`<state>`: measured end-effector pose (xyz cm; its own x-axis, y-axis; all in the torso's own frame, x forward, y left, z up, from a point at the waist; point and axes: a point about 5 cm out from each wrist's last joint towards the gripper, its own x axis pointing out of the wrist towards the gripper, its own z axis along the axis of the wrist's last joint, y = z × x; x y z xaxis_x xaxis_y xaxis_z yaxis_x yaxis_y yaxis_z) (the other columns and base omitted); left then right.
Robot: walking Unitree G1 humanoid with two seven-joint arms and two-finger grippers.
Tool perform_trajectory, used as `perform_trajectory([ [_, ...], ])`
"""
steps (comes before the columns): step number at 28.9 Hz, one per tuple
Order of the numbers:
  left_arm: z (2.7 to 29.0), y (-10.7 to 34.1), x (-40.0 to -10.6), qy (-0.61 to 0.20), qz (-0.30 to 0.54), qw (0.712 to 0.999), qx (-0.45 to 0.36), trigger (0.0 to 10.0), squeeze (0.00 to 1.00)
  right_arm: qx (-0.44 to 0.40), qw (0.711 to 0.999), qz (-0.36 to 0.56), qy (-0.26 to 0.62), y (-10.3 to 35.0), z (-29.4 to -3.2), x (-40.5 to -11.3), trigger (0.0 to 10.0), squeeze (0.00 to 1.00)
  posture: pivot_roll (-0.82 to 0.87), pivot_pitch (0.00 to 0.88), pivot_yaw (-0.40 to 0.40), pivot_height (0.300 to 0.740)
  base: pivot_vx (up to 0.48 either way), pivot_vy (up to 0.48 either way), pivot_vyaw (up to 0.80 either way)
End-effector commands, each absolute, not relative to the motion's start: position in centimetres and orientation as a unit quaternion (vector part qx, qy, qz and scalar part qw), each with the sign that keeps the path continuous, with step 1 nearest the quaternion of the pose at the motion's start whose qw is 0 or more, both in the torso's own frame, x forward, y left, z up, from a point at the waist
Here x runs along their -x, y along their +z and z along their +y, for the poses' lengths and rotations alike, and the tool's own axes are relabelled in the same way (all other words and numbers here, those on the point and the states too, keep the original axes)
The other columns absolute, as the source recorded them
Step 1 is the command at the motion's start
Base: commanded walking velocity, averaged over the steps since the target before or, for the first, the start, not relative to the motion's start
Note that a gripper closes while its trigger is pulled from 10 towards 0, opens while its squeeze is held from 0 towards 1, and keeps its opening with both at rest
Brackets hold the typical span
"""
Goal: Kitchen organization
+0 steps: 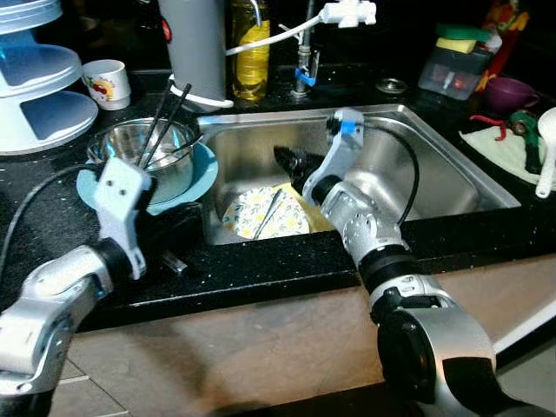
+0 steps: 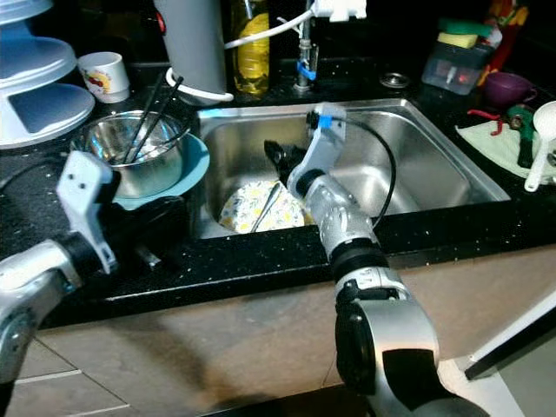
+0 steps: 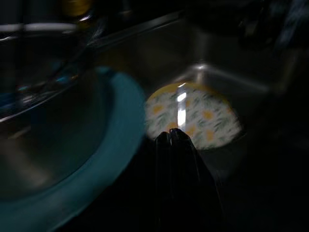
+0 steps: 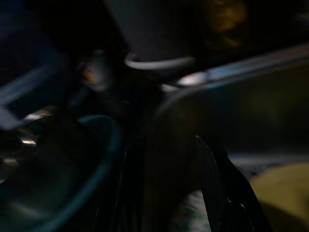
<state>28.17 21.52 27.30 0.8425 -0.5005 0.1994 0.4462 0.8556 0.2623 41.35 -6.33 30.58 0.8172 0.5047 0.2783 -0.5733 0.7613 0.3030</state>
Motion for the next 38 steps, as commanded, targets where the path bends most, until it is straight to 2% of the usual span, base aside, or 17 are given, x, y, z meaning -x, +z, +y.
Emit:
perform_trajectory([
  [1, 22.7, 27.7, -27.7, -0.227, -0.14, 0.957, -0.114, 10.0, 0.0, -0.192, 0.927, -0.095, 0.309, 31.1, -5.5, -41.1, 10.0, 0.0, 0.08, 0.239, -0.031, 0.74, 0.0, 0.0, 0.0],
  [2, 23.5, 27.9, -27.4, -0.215, -0.141, 0.959, -0.117, 10.0, 0.0, -0.193, 0.922, -0.1, 0.32, 31.3, -5.1, -40.9, 10.0, 0.1, 0.08, 0.239, -0.031, 0.74, 0.0, 0.0, 0.0],
  [3, 24.1, 28.1, -27.3, -0.206, -0.144, 0.961, -0.119, 10.0, 0.0, -0.194, 0.917, -0.107, 0.332, 31.6, -4.6, -40.7, 10.0, 1.0, 0.08, 0.239, -0.036, 0.74, 0.0, 0.0, 0.0],
  [11, 25.4, 28.3, -26.8, -0.196, -0.137, 0.964, -0.118, 10.0, 0.0, -0.182, 0.877, -0.157, 0.417, 33.2, -0.9, -39.0, 10.0, 1.0, 0.09, 0.234, -0.039, 0.74, 0.0, 0.0, 0.0],
  [19, 25.4, 27.9, -26.8, -0.204, -0.136, 0.964, -0.107, 10.0, 0.0, -0.17, 0.867, -0.178, 0.432, 33.4, 0.6, -38.4, 10.0, 1.0, 0.09, 0.226, -0.039, 0.74, 0.0, 0.0, 0.0],
  [20, 25.4, 27.9, -26.8, -0.205, -0.136, 0.963, -0.108, 10.0, 0.0, -0.148, 0.871, -0.188, 0.429, 33.4, 0.8, -38.3, 10.0, 0.07, 0.09, 0.225, -0.042, 0.74, 0.0, 0.0, 0.0],
  [21, 25.5, 28.2, -26.6, -0.21, -0.142, 0.962, -0.097, 10.0, 0.0, -0.111, 0.882, -0.21, 0.408, 33.3, 0.7, -38.4, 10.0, 0.0, 0.09, 0.222, -0.045, 0.74, 0.0, 0.0, 0.0],
  [23, 25.6, 28.5, -26.4, -0.214, -0.147, 0.962, -0.084, 10.0, 0.0, -0.092, 0.888, -0.222, 0.393, 33.3, 0.6, -38.5, 10.0, 0.0, 0.09, 0.222, -0.045, 0.74, 0.0, 0.0, 0.0],
  [26, 27.5, 28.1, -26.4, -0.168, -0.109, 0.971, -0.134, 10.0, 0.0, -0.043, 0.885, -0.24, 0.397, 33.0, 0.9, -38.3, 10.0, 0.0, 0.1, 0.216, -0.05, 0.74, 0.0, 0.0, 0.0],
  [31, 28.7, 28.5, -26.1, -0.154, -0.118, 0.973, -0.123, 10.0, 0.0, -0.013, 0.881, -0.248, 0.403, 32.5, 1.2, -38.1, 10.0, 0.0, 0.1, 0.215, -0.054, 0.74, 0.0, 0.0, 0.0],
  [35, 28.3, 28.1, -26.0, -0.174, -0.115, 0.973, -0.101, 10.0, 0.0, -0.007, 0.878, -0.239, 0.415, 31.7, 1.8, -38.0, 10.0, 0.0, 0.1, 0.217, -0.054, 0.74, 0.0, 0.0, 0.0],
  [38, 26.3, 27.5, -26.0, -0.232, -0.124, 0.963, -0.062, 10.0, 0.0, 0.001, 0.874, -0.23, 0.429, 31.1, 2.6, -37.7, 10.0, 0.0, 0.1, 0.229, -0.053, 0.74, 0.0, 0.0, 0.0],
])
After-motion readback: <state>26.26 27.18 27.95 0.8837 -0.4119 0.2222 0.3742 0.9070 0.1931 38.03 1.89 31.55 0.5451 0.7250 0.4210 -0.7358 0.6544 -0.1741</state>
